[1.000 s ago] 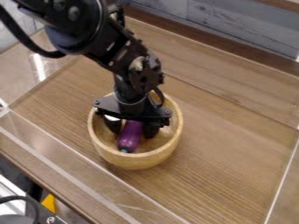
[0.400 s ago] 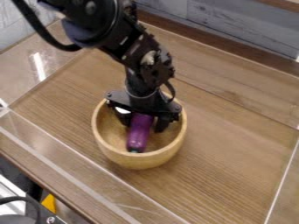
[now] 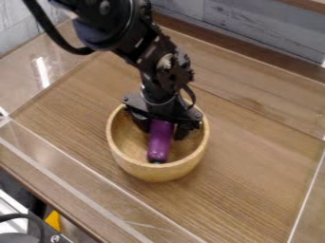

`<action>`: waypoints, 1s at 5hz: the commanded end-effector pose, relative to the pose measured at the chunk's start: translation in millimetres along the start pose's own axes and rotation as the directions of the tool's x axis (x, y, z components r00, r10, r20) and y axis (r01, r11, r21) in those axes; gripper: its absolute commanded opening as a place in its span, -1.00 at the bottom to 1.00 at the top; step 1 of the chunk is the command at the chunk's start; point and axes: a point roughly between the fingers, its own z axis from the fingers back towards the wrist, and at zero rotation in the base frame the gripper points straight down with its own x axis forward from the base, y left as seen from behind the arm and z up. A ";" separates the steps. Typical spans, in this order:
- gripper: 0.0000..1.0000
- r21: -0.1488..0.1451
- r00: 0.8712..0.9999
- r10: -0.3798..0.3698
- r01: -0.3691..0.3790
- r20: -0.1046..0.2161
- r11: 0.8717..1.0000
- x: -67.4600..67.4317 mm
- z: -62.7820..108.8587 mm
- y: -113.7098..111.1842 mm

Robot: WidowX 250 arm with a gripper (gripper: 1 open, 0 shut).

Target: Put the purple eggplant in the brown bowl

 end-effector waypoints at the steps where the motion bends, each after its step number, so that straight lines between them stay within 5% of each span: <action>1: 1.00 -0.019 0.996 -0.088 0.088 -0.005 0.996 -5.7 8.2 -7.9; 4: 1.00 -0.030 0.983 -0.181 0.180 -0.014 0.983 -3.4 17.4 -19.9; 5: -1.00 -0.024 0.984 -0.179 0.179 -0.019 0.984 -5.4 13.1 -22.7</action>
